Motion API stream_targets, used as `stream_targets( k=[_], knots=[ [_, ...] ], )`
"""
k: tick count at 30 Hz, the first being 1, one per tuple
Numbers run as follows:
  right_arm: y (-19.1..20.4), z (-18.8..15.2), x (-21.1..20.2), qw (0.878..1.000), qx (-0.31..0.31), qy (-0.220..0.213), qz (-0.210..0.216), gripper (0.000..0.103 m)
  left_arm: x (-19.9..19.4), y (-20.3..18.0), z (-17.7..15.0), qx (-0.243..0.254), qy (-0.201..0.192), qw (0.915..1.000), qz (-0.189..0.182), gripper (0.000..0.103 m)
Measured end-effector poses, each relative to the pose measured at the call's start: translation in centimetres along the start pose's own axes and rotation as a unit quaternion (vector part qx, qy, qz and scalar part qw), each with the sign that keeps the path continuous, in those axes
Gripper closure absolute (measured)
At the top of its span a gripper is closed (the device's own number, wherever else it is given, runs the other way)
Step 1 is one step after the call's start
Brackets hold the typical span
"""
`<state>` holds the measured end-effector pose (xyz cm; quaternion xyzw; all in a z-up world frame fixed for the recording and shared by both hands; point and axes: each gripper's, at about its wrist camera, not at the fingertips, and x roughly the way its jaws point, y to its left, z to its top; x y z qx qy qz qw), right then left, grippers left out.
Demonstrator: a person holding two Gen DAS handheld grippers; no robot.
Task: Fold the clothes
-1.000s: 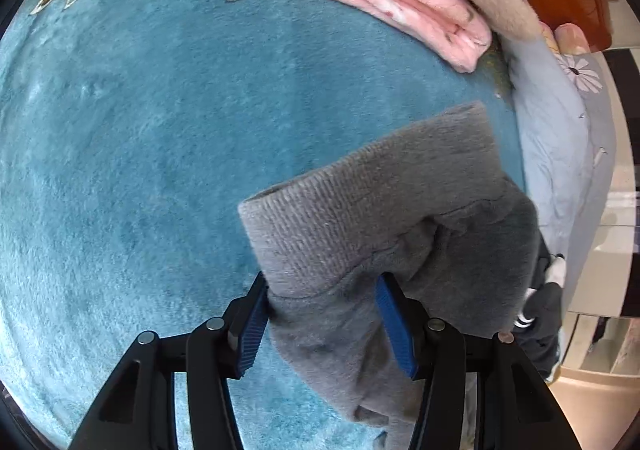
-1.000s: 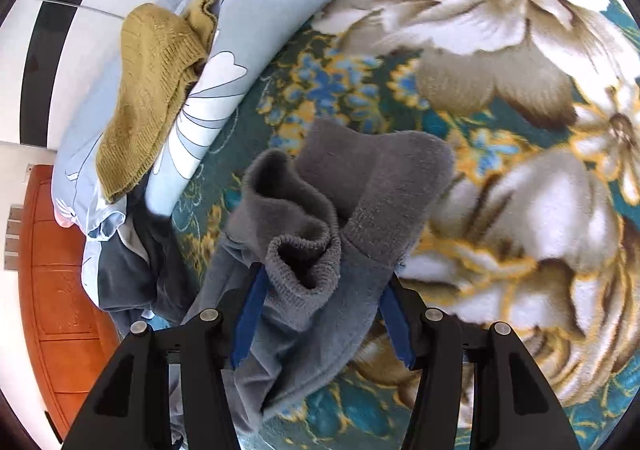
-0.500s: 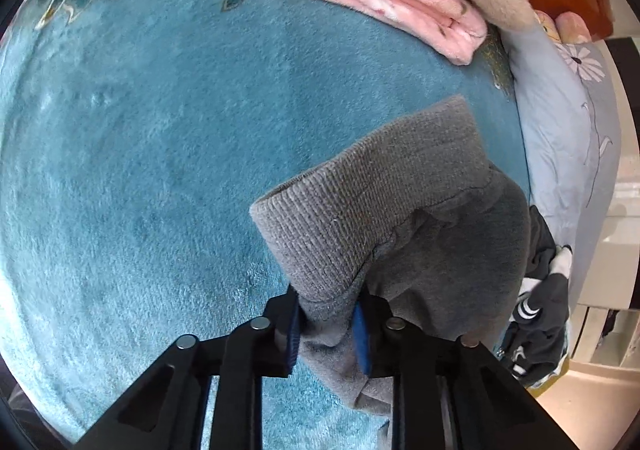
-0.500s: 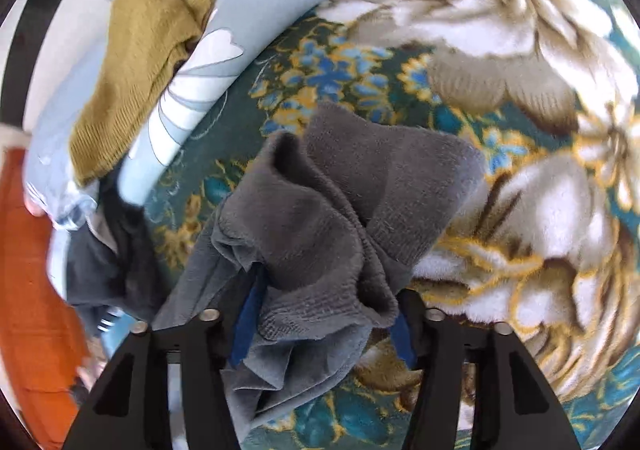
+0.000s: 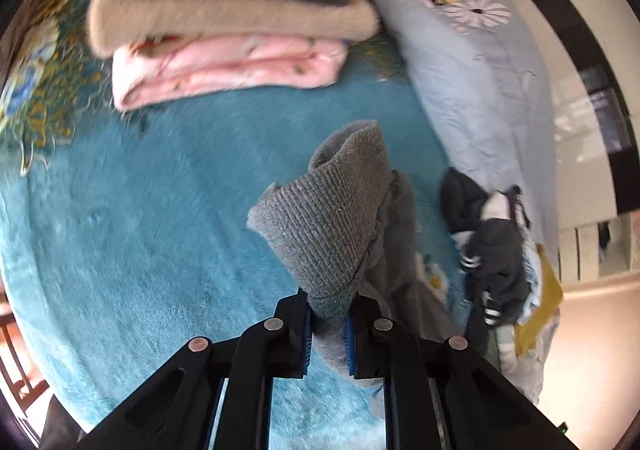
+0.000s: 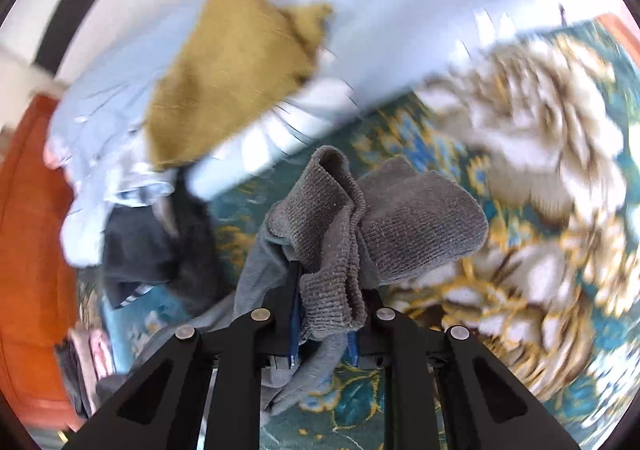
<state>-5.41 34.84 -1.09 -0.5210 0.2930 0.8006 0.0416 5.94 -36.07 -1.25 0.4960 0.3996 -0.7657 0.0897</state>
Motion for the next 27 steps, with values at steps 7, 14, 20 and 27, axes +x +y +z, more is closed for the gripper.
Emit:
stream_targets(
  k=[7, 14, 20, 27],
  knots=[
    [0.8, -0.1, -9.0, 0.997, -0.057, -0.035, 0.037, 0.085, -5.9, 2.1, 0.5, 0.067, -0.006, 0.9977, 0.002, 0.09],
    [-8.5, -6.3, 0.9, 0.995, 0.038, 0.08, -0.046, 0.085, 3.0, 10.7, -4.3, -0.004, 0.065, 0.9936, 0.092, 0.089],
    [-9.5, -7.0, 3.3, 0.992, 0.032, 0.106, -0.067, 0.084, 3.0, 13.4, -5.1, -0.063, 0.064, 0.9945, 0.055, 0.089],
    [-9.7, -7.2, 3.0, 0.991, 0.028, 0.123, -0.054, 0.078, 2.1, 10.3, -4.9, -0.013, 0.067, 0.9932, 0.094, 0.075]
  ],
)
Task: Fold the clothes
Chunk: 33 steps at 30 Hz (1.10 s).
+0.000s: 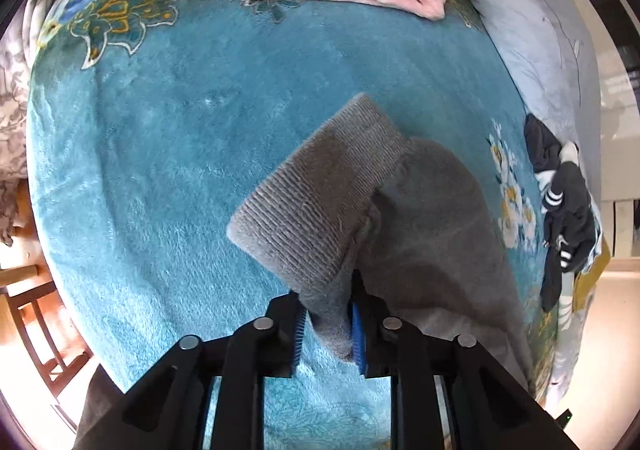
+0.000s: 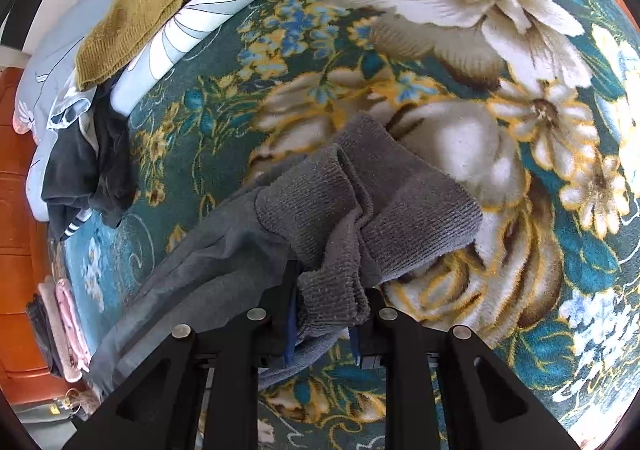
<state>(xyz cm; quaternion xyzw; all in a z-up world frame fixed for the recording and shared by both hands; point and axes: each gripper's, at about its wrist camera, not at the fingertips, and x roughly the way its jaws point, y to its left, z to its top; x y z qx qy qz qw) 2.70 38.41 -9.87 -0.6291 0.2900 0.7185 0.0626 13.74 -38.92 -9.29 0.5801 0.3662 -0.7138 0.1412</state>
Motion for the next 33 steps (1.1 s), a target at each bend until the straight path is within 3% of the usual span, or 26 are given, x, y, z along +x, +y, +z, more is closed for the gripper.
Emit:
stream_targets(
  k=[4, 9, 11, 14, 17, 20, 23, 27, 30, 33],
  knots=[
    [-0.9, -0.2, -1.0, 1.0, 0.006, 0.01, 0.017, 0.07, -1.7, -0.3, -1.0, -0.007, -0.019, 0.9993, 0.031, 0.058],
    [-0.9, 0.4, -2.6, 1.0, -0.012, 0.018, 0.015, 0.059, -4.6, -1.5, -3.7, -0.005, -0.068, 0.9973, 0.03, 0.057],
    [-1.3, 0.8, -3.4, 1.0, -0.012, 0.005, 0.006, 0.052, -4.9, -3.7, -5.3, 0.034, -0.077, 0.9961, 0.024, 0.056],
    [-3.1, 1.0, -4.4, 0.999, 0.03, -0.024, 0.007, 0.051, -3.9, -7.8, -8.3, 0.116, -0.074, 0.9904, 0.012, 0.053],
    [-3.5, 0.4, -4.6, 0.998, 0.048, -0.032, 0.025, 0.051, -2.1, -11.3, -11.5, 0.176, -0.07, 0.9816, 0.024, 0.051],
    [-2.1, -0.5, -5.2, 0.998, 0.025, -0.051, 0.033, 0.051, 0.7, -14.7, -14.8, 0.245, -0.066, 0.9649, 0.066, 0.051],
    [-0.7, -1.2, -5.3, 0.994, 0.036, -0.064, 0.076, 0.051, 2.6, -17.1, -16.0, 0.286, -0.06, 0.9508, 0.101, 0.051],
    [1.4, -1.4, -4.5, 0.997, -0.006, -0.043, 0.07, 0.051, 3.1, -18.5, -16.2, 0.282, -0.072, 0.9494, 0.117, 0.047],
    [0.7, -1.9, -4.0, 0.998, -0.011, -0.033, 0.047, 0.051, 5.9, -18.7, -17.0, 0.298, -0.044, 0.9352, 0.186, 0.047],
    [-1.2, -2.6, -3.6, 0.999, 0.01, -0.024, 0.04, 0.051, 6.9, -17.9, -16.4, 0.27, -0.032, 0.9387, 0.212, 0.048]
  ],
)
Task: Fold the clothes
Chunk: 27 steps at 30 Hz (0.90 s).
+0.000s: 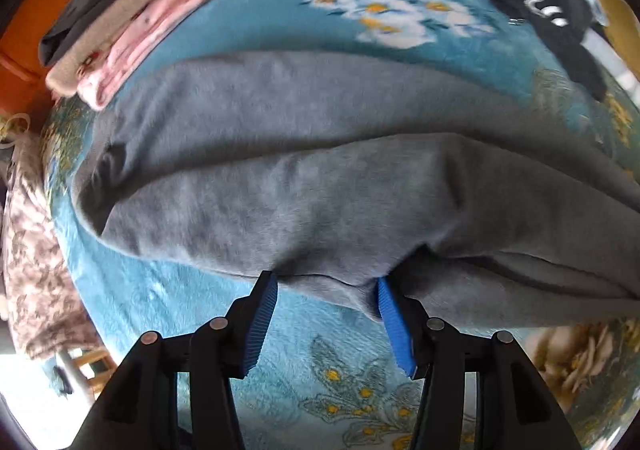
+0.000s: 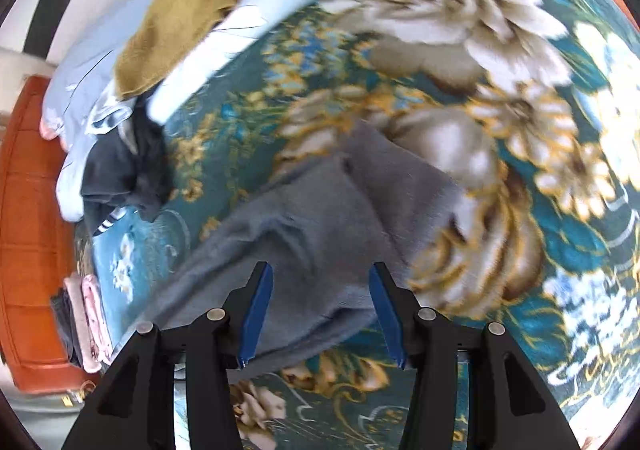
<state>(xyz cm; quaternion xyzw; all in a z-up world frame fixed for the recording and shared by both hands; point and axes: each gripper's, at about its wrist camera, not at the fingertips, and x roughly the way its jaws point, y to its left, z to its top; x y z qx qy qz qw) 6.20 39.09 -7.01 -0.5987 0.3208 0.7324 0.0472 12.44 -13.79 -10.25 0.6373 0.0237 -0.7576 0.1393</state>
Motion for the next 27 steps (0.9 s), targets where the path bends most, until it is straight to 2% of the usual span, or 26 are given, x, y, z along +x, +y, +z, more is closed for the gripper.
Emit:
stream_targets(
  k=[2, 5, 8, 12, 16, 18, 19, 21, 23, 25, 27],
  knots=[
    [-1.0, -0.6, 0.4, 1.0, 0.011, 0.016, 0.004, 0.051, 0.6, 1.3, 0.1, -0.038, 0.001, 0.9992, -0.01, 0.046],
    [-1.5, -1.5, 0.9, 0.999, 0.018, 0.031, 0.018, 0.051, 1.3, 2.4, -0.2, -0.07, 0.011, 0.997, -0.032, 0.046],
    [-0.7, -2.2, 1.3, 0.998, 0.017, 0.044, 0.039, 0.051, 1.1, 3.3, -0.4, -0.09, 0.005, 0.9947, -0.049, 0.046],
    [1.7, -2.4, 1.3, 0.997, -0.028, 0.051, 0.051, 0.051, 1.3, 4.0, -0.7, -0.103, 0.008, 0.9927, -0.063, 0.046],
    [1.3, -2.3, 3.1, 0.996, -0.003, 0.061, 0.062, 0.051, 1.5, 5.0, -1.1, -0.12, 0.01, 0.9895, -0.081, 0.046],
    [0.8, -1.9, 3.9, 0.997, 0.018, 0.047, 0.06, 0.051, 1.5, 5.5, -1.3, -0.13, 0.01, 0.9873, -0.091, 0.046],
    [0.6, -1.6, 3.9, 0.997, 0.029, 0.037, 0.058, 0.054, 1.6, 5.8, -1.4, -0.136, 0.01, 0.986, -0.096, 0.046],
    [0.1, -1.2, 3.6, 0.997, 0.061, 0.012, 0.055, 0.068, 1.6, 6.3, -1.6, -0.147, 0.01, 0.9836, -0.104, 0.046],
    [-0.5, -0.7, 3.6, 0.995, 0.089, 0.006, 0.047, 0.075, 1.7, 6.6, -1.7, -0.153, 0.009, 0.9822, -0.109, 0.046],
    [-0.7, -0.5, 3.8, 0.994, 0.106, 0.005, 0.027, 0.094, 1.7, 6.8, -1.8, -0.153, 0.008, 0.9822, -0.109, 0.046],
    [0.5, -0.6, 3.4, 0.997, 0.076, -0.003, -0.002, 0.094, 1.7, 7.0, -2.0, -0.155, 0.009, 0.9818, -0.11, 0.046]
  ],
)
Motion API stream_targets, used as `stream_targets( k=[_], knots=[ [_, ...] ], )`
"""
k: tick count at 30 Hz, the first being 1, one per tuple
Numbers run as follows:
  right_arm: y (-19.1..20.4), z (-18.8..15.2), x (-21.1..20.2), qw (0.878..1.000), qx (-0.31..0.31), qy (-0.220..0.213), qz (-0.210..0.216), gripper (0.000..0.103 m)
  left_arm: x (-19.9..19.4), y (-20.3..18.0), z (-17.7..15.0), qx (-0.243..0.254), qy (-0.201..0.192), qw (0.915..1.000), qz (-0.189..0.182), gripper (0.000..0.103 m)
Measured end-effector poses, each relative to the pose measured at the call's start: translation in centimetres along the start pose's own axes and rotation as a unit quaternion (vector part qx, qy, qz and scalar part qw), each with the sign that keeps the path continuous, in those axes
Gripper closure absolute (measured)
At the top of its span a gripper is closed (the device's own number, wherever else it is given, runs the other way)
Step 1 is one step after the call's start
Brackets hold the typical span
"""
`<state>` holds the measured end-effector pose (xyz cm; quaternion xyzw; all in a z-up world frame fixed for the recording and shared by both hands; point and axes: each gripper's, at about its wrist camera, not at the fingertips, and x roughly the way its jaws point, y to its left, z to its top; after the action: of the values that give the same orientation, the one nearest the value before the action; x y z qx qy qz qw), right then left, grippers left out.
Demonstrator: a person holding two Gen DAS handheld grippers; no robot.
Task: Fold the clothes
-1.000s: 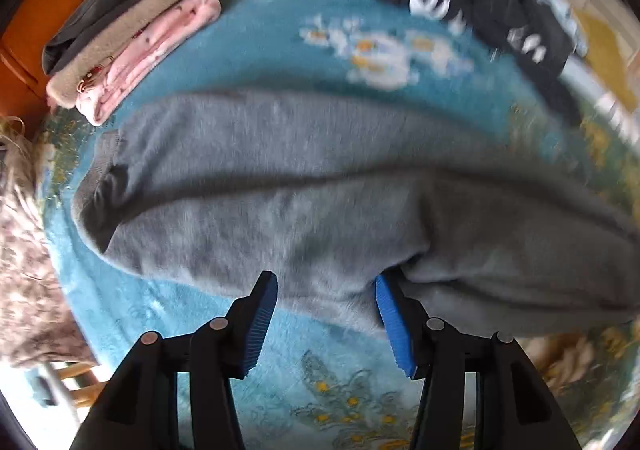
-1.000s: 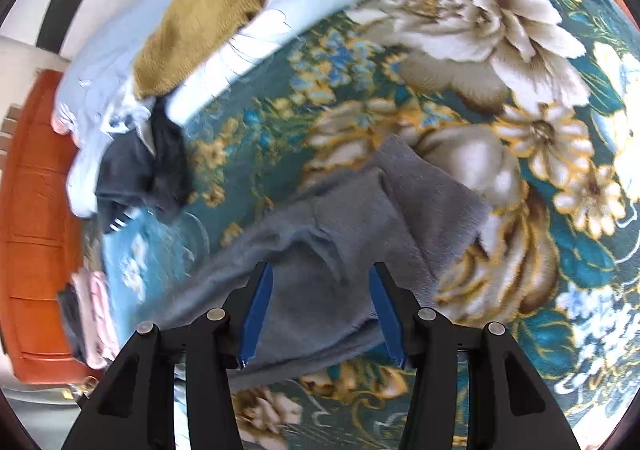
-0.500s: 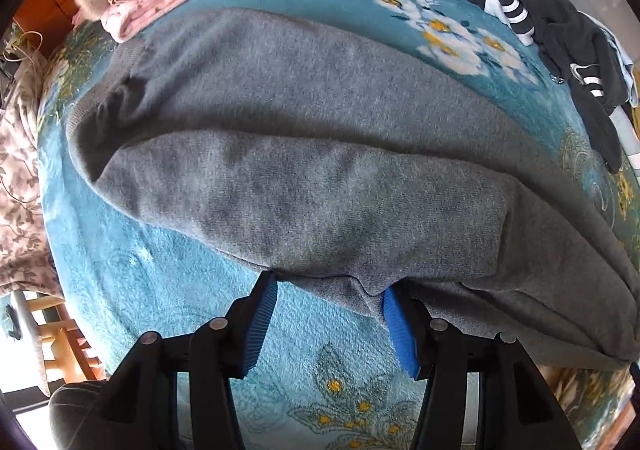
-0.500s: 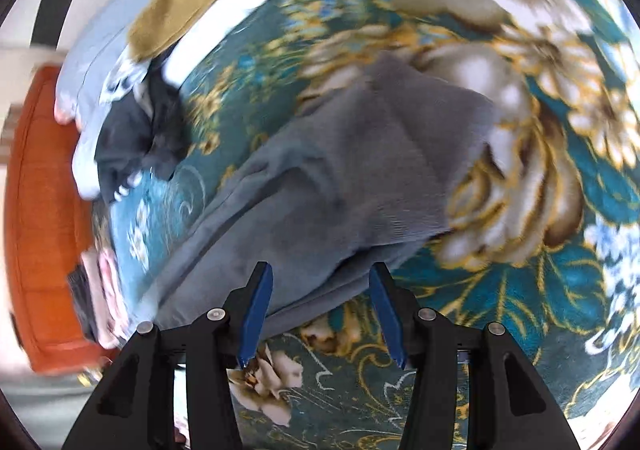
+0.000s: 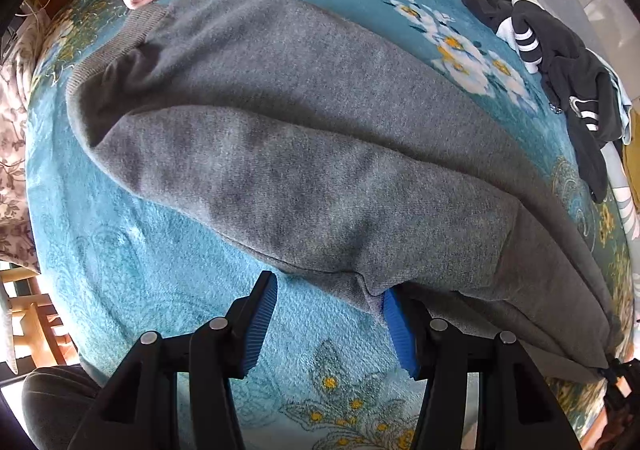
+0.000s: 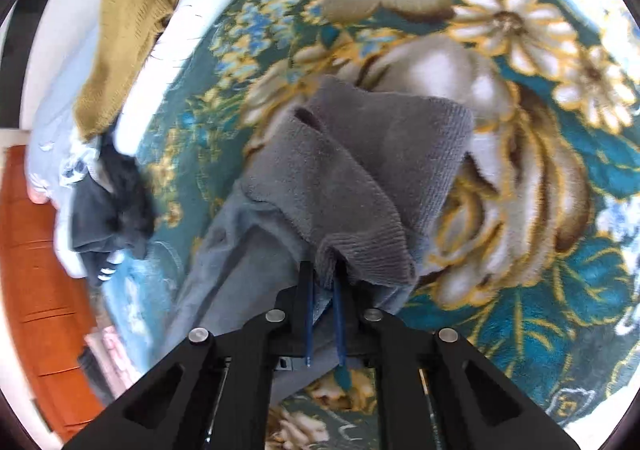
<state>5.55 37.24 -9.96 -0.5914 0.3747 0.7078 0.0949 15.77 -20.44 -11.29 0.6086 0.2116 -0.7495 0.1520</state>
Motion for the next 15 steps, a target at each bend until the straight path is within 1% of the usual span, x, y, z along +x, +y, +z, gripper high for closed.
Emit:
stream_targets(
  k=[2, 3, 6, 7, 9, 10, 13, 15],
  knots=[
    [2.7, -0.4, -1.2, 0.997, -0.073, -0.02, -0.016, 0.095, 0.0, 0.3, -0.1, -0.002, 0.002, 1.0, -0.001, 0.046],
    [4.3, -0.6, -2.2, 0.993, -0.116, -0.032, -0.018, 0.095, 0.0, 0.5, -0.1, -0.004, 0.003, 1.0, -0.002, 0.046],
    [7.8, -0.8, -6.2, 0.973, -0.217, -0.083, -0.005, 0.095, 0.1, 1.1, -0.1, -0.013, 0.005, 0.9999, -0.008, 0.046],
    [8.2, -0.7, -7.1, 0.968, -0.234, -0.094, -0.004, 0.095, 0.1, 1.4, -0.1, -0.018, 0.005, 0.9998, -0.01, 0.046],
    [7.4, 0.0, -7.6, 0.967, -0.232, -0.104, -0.011, 0.095, 0.3, 1.9, -0.2, -0.026, 0.011, 0.9995, -0.012, 0.046],
    [6.6, 0.5, -7.3, 0.969, -0.225, -0.101, -0.02, 0.095, 0.4, 2.2, -0.3, -0.031, 0.015, 0.9993, -0.015, 0.046],
    [2.5, 1.5, -3.1, 0.982, -0.17, -0.05, -0.071, 0.095, 0.5, 3.1, -0.5, -0.045, 0.02, 0.9984, -0.026, 0.046],
    [0.5, 1.3, -1.3, 0.986, -0.139, -0.032, -0.082, 0.095, 0.4, 3.6, -0.6, -0.052, 0.021, 0.9979, -0.031, 0.046]
  ],
)
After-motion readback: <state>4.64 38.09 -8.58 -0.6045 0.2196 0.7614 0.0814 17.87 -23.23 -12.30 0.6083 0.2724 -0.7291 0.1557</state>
